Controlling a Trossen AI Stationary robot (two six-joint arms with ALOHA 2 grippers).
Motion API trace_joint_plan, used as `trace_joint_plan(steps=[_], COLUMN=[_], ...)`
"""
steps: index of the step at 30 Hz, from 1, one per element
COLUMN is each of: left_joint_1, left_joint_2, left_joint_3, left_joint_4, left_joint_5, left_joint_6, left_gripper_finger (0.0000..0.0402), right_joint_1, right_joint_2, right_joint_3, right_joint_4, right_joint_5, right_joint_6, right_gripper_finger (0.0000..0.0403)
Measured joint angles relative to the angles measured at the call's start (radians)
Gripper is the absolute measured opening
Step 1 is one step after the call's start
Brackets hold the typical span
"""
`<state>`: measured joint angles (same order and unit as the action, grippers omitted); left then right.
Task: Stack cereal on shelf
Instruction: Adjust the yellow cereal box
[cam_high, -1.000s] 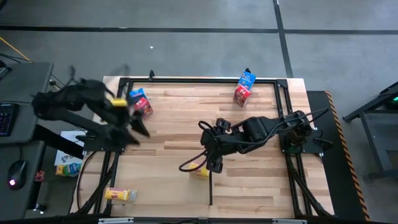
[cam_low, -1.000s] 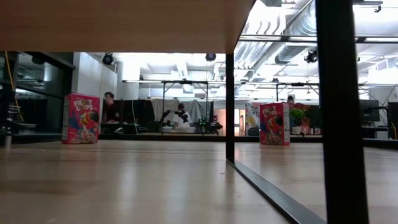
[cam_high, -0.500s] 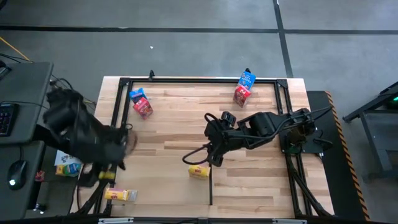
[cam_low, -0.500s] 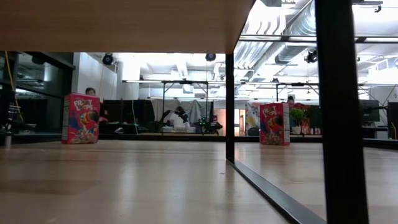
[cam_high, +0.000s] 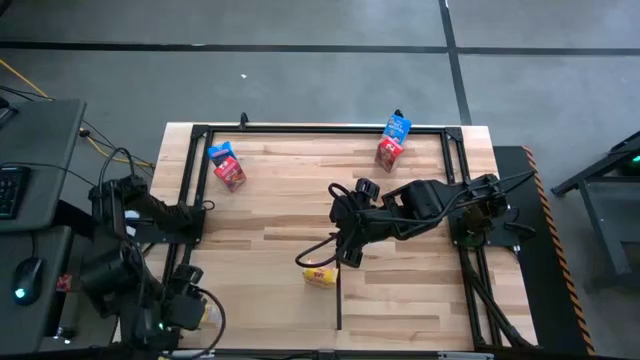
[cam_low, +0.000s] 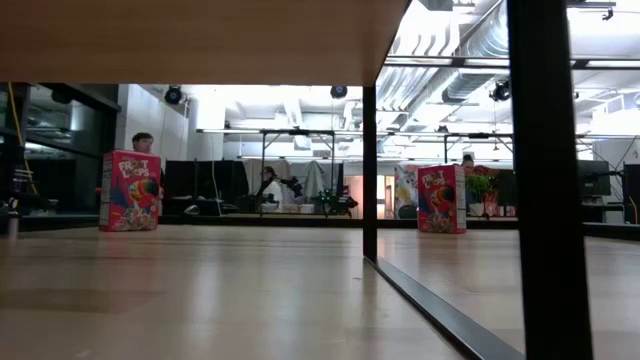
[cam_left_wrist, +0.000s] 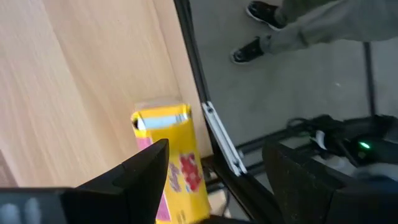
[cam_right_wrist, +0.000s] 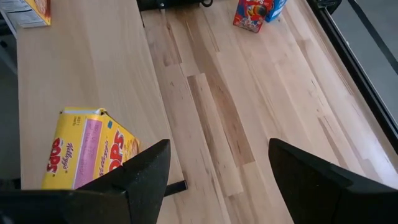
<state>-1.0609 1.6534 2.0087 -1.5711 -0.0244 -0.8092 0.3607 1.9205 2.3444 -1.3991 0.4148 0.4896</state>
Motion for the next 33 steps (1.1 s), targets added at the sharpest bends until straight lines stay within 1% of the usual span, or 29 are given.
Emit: trace_joint_plan(steps=[2, 5, 11, 15, 22, 28, 33], left_joint_1=[-0.006, -0.008, -0.008, -0.008, -0.014, -0.039, -0.043], left_joint_2=[0.009, 0.015, 0.012, -0.015, -0.047, -0.014, 0.01], left_joint_3=[0.0, 0.0, 0.0, 0.0, 0.0, 0.0, -0.001], left_joint_4=[0.001, 0.0, 0.0, 0.0, 0.0, 0.0, 0.0], left_joint_5=[-0.038, -0.065, -0.07, -0.073, -0.163, -0.168, -0.172], left_joint_6=[0.0, -0.001, -0.002, -0.002, -0.025, -0.028, -0.109], left_gripper_finger=[0.0248, 0.0248, 0.0248, 0.0248, 0.0248, 0.0248, 0.0248], right_joint_1=[0.0, 0.0, 0.0, 0.0, 0.0, 0.0, 0.0], right_joint_2=[0.0, 0.0, 0.0, 0.0, 0.0, 0.0, 0.0], right_joint_3=[0.0, 0.0, 0.0, 0.0, 0.0, 0.0, 0.0], right_joint_4=[0.0, 0.0, 0.005, 0.006, 0.008, 0.008, 0.008], right_joint_5=[-0.001, -0.003, -0.003, -0.003, -0.003, 0.0, 0.005], right_joint_6=[0.0, 0.006, 0.007, 0.007, 0.007, 0.007, 0.006], right_gripper_finger=[0.0264, 0.0264, 0.0264, 0.0264, 0.0264, 0.0264, 0.0264])
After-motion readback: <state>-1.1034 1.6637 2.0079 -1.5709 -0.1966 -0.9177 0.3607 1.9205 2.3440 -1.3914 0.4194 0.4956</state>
